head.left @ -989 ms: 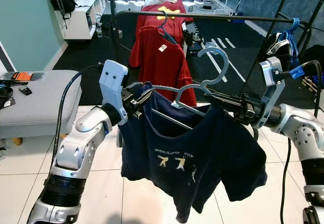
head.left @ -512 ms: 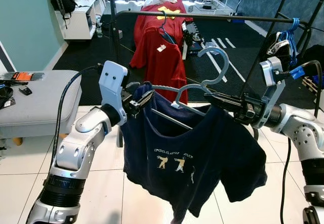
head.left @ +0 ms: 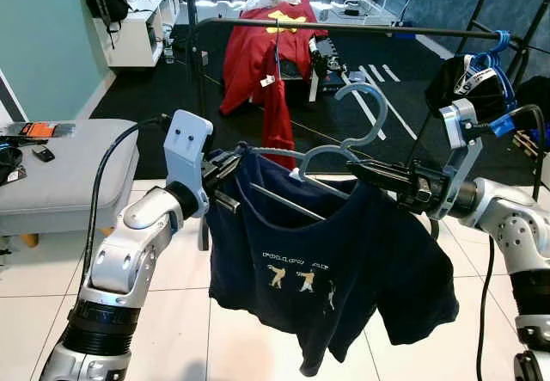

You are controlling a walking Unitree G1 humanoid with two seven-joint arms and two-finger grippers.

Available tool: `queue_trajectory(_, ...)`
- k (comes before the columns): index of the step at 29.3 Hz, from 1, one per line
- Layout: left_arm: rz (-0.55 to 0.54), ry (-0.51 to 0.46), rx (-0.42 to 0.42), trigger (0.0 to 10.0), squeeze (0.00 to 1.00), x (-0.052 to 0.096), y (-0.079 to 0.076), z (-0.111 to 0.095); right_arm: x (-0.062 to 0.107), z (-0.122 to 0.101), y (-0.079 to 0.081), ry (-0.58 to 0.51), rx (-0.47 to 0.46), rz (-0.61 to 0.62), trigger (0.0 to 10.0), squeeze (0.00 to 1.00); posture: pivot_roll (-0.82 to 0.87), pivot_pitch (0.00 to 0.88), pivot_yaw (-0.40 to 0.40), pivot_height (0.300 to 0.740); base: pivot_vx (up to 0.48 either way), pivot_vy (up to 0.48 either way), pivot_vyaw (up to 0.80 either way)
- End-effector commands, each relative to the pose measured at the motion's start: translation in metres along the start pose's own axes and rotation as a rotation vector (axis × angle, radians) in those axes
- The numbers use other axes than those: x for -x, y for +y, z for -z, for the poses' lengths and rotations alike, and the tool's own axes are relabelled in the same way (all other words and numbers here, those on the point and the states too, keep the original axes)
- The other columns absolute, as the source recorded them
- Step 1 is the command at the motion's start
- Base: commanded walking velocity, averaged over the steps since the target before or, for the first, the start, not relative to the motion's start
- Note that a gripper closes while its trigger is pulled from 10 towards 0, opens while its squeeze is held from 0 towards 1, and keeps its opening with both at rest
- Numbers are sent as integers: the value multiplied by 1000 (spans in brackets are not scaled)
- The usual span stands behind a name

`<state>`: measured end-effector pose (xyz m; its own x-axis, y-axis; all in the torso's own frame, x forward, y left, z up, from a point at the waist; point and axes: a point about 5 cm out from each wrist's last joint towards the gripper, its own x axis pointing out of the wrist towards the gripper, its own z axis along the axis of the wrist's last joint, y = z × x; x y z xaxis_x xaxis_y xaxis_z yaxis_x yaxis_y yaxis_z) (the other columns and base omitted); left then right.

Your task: Hang hanger

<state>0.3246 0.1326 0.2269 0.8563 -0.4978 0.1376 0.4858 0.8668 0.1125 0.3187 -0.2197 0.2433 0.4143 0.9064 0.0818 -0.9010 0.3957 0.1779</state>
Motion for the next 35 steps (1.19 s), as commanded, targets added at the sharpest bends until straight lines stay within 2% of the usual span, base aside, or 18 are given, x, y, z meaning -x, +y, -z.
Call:
queue_trajectory(1,-12,32,-6,0,0,3,3,5,0,-4,1,-16,25,-11,0,0,-20,65,-29,740,0,0,0)
queue_trajectory(8,-64,29,-7,0,0,3,10,5,1,1,1,17,33,-6,0,0,-20,67,-30,740,0,0,0)
queue_trajectory(10,-206,32,-20,0,0,2,29,3,3,12,2,102,45,-3,0,0,-22,69,-31,740,0,0,0)
queue_trajectory(11,-206,32,-20,0,0,2,29,3,3,12,2,102,45,-3,0,0,-22,69,-31,740,0,0,0)
queue_trajectory(13,-342,41,-51,0,0,2,49,1,5,21,4,160,43,-7,0,0,-23,70,-30,740,0,0,0)
queue_trajectory(15,-342,41,-51,0,0,2,49,1,5,21,4,160,43,-7,0,0,-23,70,-30,740,0,0,0)
queue_trajectory(17,-425,51,-104,0,0,4,64,-1,7,27,6,199,45,-3,0,0,-23,70,-30,740,0,0,0)
queue_trajectory(26,-432,67,-171,0,0,7,72,-2,8,31,4,222,64,33,0,0,-23,71,-27,740,0,0,0)
queue_trajectory(29,-417,112,-231,0,0,13,75,4,8,29,1,207,77,65,0,0,-22,71,-29,740,0,0,0)
queue_trajectory(31,-417,112,-231,0,0,13,75,4,8,29,1,207,77,65,0,0,-22,71,-29,740,0,0,0)
queue_trajectory(32,-412,144,-271,0,0,15,76,10,7,27,1,194,80,65,0,0,-21,70,-30,740,0,0,0)
queue_trajectory(33,-412,144,-271,0,0,15,76,10,7,27,1,194,80,65,0,0,-21,70,-30,740,0,0,0)
queue_trajectory(35,-347,211,-329,0,0,16,67,25,5,22,3,158,82,49,0,0,-20,69,-29,740,0,0,0)
